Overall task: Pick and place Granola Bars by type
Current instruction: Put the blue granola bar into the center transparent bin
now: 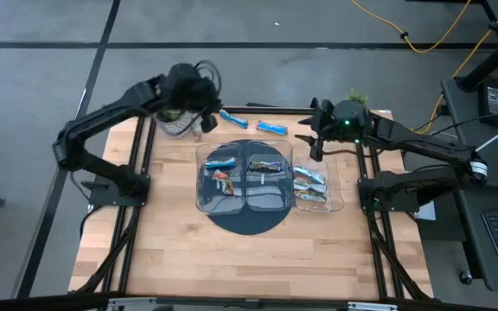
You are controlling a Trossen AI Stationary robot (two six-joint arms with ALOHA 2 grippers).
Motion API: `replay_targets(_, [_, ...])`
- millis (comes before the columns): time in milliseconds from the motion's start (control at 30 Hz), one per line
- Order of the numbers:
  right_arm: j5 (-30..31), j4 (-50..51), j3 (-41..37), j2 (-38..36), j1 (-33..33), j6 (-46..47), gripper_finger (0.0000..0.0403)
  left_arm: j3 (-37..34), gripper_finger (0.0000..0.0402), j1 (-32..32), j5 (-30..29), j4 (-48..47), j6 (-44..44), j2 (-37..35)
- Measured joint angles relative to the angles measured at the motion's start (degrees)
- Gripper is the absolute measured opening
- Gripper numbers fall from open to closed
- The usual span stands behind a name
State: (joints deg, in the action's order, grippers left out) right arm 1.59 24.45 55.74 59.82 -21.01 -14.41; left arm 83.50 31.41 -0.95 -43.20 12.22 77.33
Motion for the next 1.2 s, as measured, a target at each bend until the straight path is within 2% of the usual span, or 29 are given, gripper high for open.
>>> replay_targets(167, [0.3, -7.5, -6.7, -5.2, -3.3, -1.3, 0.0211, 5.3, 0.0084, 4.4, 0.9, -0.4, 9.0, 7.5])
replay_targets(300, [0.3, -14.0, -10.1, -7.4, -5.6, -1.2, 0.0211, 7.1, 0.0121, 7.9, 4.8, -0.6, 12.5, 11.7])
replay_targets(467, [0.3, -20.8, -10.7, -7.5, -7.1, -0.3, 0.0211, 7.2, 0.0177, 11.6, 7.2, -1.3, 17.0, 15.8])
replay_targets(700, [0.3, -27.3, -10.7, -7.4, -9.3, 6.8, 0.0211, 7.2, 0.0242, 14.9, 8.7, -3.5, 28.7, 23.7])
replay_targets(900, [0.3, -26.9, -10.7, -7.4, -10.4, 10.4, 0.0211, 7.2, 0.0250, 15.7, 8.6, -3.5, 40.3, 31.6])
replay_targets(1200, [1.9, -26.7, -10.7, -7.4, -10.4, 14.2, 0.0211, 7.2, 0.0235, 14.9, 8.6, -1.0, 48.6, 39.5])
